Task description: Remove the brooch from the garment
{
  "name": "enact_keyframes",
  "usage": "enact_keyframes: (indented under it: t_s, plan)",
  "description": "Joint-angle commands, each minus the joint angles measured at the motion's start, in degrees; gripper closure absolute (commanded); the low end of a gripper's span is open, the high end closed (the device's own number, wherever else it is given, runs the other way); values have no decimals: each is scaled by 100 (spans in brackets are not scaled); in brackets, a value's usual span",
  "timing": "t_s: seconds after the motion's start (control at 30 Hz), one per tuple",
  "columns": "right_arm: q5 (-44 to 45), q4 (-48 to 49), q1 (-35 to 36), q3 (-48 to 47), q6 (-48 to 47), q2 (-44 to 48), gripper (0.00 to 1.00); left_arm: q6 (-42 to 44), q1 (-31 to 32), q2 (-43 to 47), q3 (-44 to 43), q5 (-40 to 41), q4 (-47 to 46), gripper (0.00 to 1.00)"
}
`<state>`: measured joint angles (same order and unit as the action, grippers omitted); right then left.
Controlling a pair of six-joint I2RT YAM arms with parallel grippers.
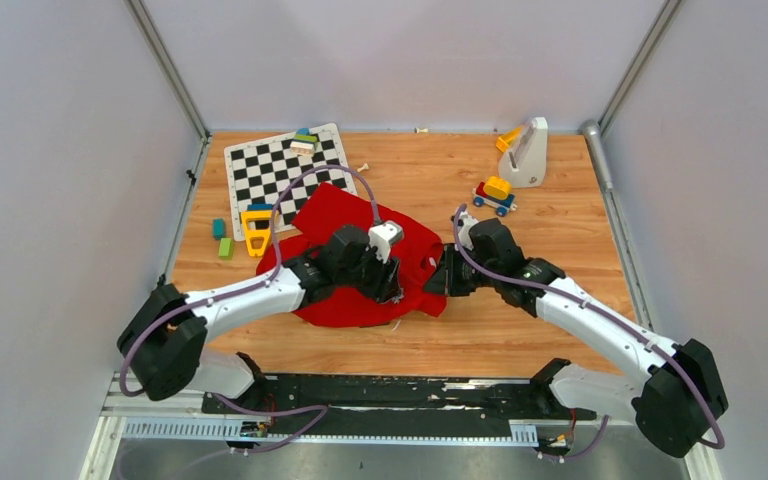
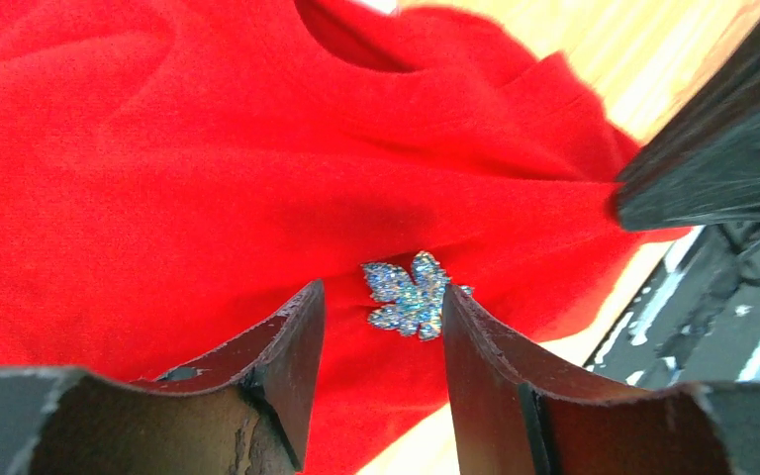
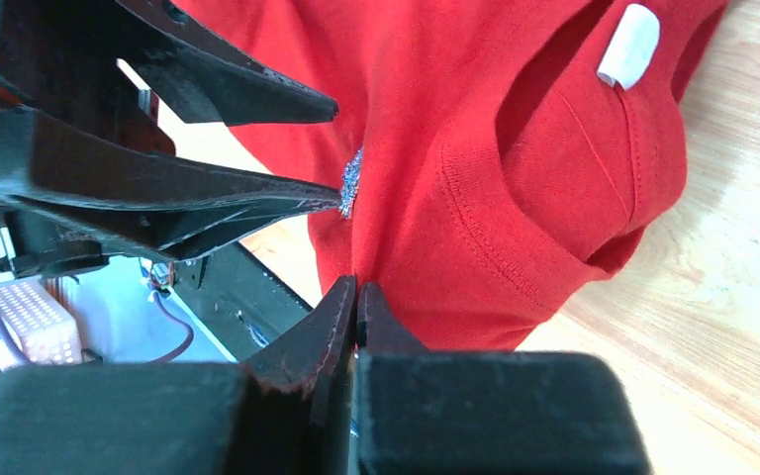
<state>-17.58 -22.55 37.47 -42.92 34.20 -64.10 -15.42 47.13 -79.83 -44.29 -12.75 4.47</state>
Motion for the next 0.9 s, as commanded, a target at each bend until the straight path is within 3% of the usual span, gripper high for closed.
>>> enact_keyframes:
  t_s: [0.0,0.27,0.63,0.87]
  plan:
    - [-339,343,39,-6,-190,192,100,-714,131,658,-42,341,53,44]
    - [-377,440,56,-41,-143,130,100,-854,559,429,-591,1404,1211,40]
    - [-431,555,84,26,-47,1,100,-1067,876,-196,-780,1707,1065,39]
    - [-384,628,102,149,-18,1,100,-1183,890,-53,-820,1692,829,38]
